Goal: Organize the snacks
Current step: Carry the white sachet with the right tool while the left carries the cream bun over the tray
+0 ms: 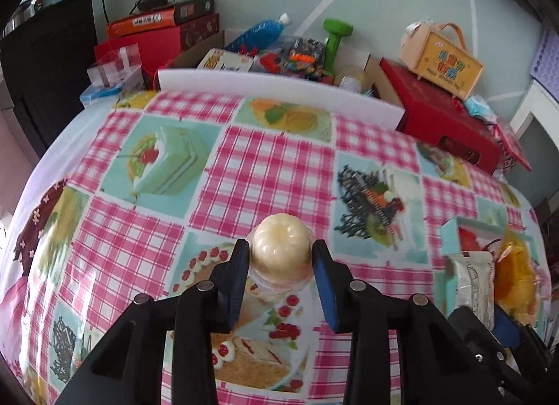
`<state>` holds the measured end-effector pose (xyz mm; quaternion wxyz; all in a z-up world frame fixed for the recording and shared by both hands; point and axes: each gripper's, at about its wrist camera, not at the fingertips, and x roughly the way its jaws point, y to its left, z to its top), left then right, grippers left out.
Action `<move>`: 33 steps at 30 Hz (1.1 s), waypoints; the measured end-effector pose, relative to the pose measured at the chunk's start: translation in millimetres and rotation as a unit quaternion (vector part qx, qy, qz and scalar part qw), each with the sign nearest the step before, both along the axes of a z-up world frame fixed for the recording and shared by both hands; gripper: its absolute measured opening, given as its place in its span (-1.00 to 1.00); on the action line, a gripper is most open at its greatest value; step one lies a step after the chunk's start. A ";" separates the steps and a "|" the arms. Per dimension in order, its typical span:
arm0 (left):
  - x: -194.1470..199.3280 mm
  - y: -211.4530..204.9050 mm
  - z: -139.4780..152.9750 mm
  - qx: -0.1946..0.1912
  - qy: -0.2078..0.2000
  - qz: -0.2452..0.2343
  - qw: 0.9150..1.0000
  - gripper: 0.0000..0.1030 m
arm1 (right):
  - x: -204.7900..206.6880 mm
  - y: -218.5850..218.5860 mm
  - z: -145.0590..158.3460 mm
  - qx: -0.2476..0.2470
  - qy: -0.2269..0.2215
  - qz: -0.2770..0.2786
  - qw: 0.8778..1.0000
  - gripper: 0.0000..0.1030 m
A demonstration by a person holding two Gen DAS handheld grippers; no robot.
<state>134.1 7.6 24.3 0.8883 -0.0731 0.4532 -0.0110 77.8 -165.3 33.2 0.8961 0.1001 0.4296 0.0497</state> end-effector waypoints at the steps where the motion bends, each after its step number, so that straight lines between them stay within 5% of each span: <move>1: -2.7 -2.3 6.4 -0.003 -0.008 -0.004 1.000 -0.26 | -1.4 -1.2 4.3 0.002 -0.005 -0.001 1.000 0.06; 14: -38.1 -92.1 65.2 -0.032 -0.077 -0.141 0.986 -0.26 | -23.0 -63.3 51.3 0.002 -0.058 -0.076 0.995 0.07; 24: -74.0 -178.0 55.2 -0.037 -0.052 -0.262 0.963 -0.26 | -62.3 -172.7 55.7 -0.011 -0.042 -0.224 0.973 0.06; 33: -92.5 -212.2 35.5 -0.025 -0.019 -0.293 0.956 -0.26 | -88.7 -197.4 41.8 -0.014 -0.010 -0.259 0.966 0.07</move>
